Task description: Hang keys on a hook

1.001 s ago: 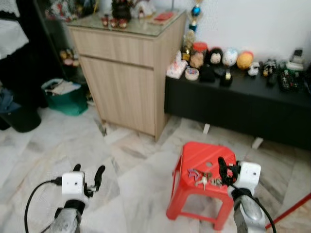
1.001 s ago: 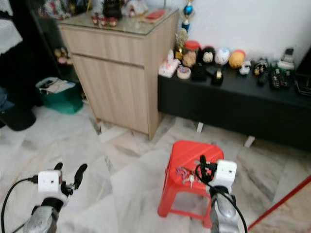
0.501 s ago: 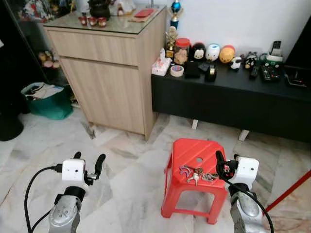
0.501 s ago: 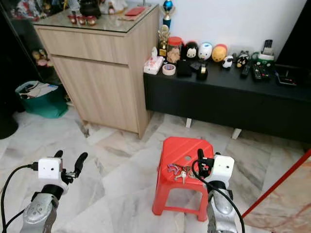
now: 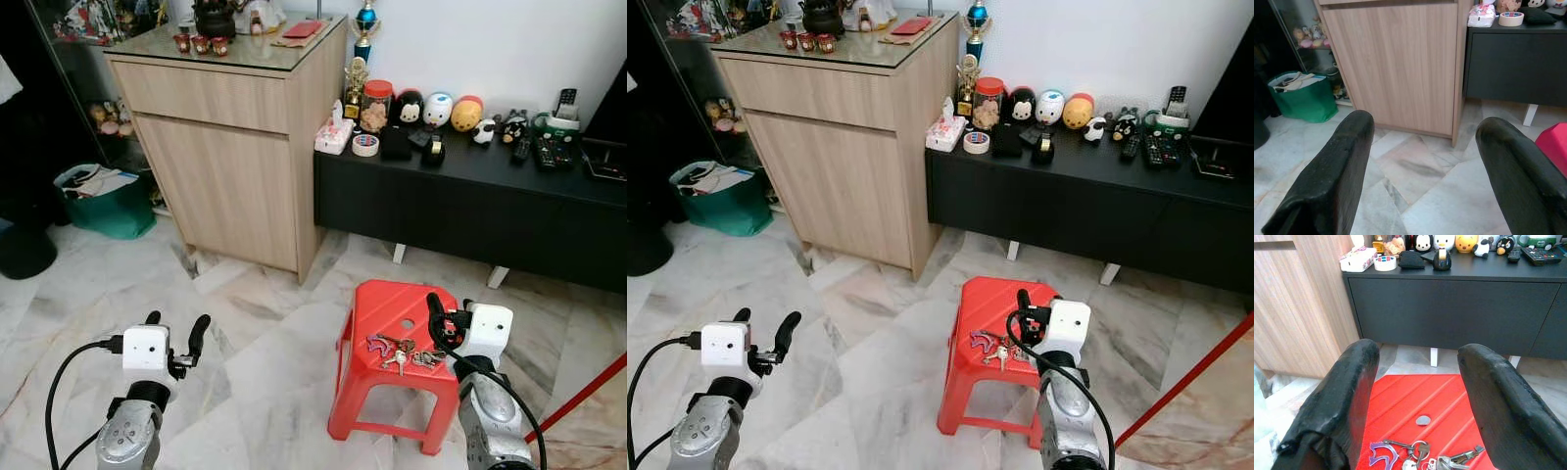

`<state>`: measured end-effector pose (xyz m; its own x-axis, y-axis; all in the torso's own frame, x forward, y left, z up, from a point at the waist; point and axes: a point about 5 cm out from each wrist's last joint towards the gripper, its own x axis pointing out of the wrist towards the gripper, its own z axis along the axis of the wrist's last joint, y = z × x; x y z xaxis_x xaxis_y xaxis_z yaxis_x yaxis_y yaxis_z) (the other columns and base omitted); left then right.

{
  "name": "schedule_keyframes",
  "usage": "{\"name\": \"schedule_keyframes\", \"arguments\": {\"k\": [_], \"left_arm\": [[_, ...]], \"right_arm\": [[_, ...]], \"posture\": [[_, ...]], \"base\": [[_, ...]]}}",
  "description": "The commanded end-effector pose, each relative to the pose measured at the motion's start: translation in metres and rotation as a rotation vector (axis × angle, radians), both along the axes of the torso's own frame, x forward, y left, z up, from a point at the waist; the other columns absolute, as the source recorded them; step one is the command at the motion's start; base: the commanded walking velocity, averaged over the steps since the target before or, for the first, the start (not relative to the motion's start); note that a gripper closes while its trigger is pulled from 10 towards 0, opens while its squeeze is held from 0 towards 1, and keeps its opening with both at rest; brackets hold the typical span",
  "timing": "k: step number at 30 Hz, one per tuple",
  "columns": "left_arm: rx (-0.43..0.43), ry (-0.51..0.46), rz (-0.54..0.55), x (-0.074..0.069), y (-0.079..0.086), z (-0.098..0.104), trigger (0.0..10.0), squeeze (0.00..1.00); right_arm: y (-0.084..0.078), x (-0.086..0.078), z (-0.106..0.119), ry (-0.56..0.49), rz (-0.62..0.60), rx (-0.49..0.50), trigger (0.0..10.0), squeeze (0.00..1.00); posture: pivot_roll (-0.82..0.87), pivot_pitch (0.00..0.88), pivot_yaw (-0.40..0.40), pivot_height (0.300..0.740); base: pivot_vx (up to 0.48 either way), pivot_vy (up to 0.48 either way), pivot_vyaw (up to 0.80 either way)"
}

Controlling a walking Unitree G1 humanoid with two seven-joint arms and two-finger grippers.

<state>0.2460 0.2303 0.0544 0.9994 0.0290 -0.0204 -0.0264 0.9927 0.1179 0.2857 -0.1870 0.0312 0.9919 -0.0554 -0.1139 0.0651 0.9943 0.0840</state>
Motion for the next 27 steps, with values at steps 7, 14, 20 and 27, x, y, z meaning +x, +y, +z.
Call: {"name": "schedule_keyframes", "arguments": {"k": [7,14,20,27], "left_arm": [[0.010,-0.008,-0.015,0.0019,-0.0019,0.0055,10.0,0.00],[0.011,-0.007,-0.018,0.0021,-0.0018,0.0063,10.0,0.00],[0.013,-0.006,-0.021,0.0024,-0.0024,0.0073,10.0,0.00],[0.012,-0.007,-0.032,0.0035,-0.0048,0.0080,10.0,0.00]], "right_arm": [[-0.0010,-0.0002,-0.0008,0.012,-0.003,-0.002,10.0,0.00],[-0.0001,0.0016,0.0003,0.009,-0.006,-0.001,10.0,0.00],[-0.0011,0.0030,0.0016,0.005,-0.015,-0.002,10.0,0.00],[-0.0011,0.0047,0.0030,0.000,-0.014,-0.003,10.0,0.00]], "posture": [[0.06,0.000,-0.012,0.740],[0.07,0.000,-0.013,0.740],[0.07,0.000,-0.013,0.740],[0.07,0.000,-0.017,0.740]], "base": [[0.306,0.000,0.00],[0.307,0.000,0.00],[0.307,0.000,0.00],[0.080,0.000,0.00]]}}
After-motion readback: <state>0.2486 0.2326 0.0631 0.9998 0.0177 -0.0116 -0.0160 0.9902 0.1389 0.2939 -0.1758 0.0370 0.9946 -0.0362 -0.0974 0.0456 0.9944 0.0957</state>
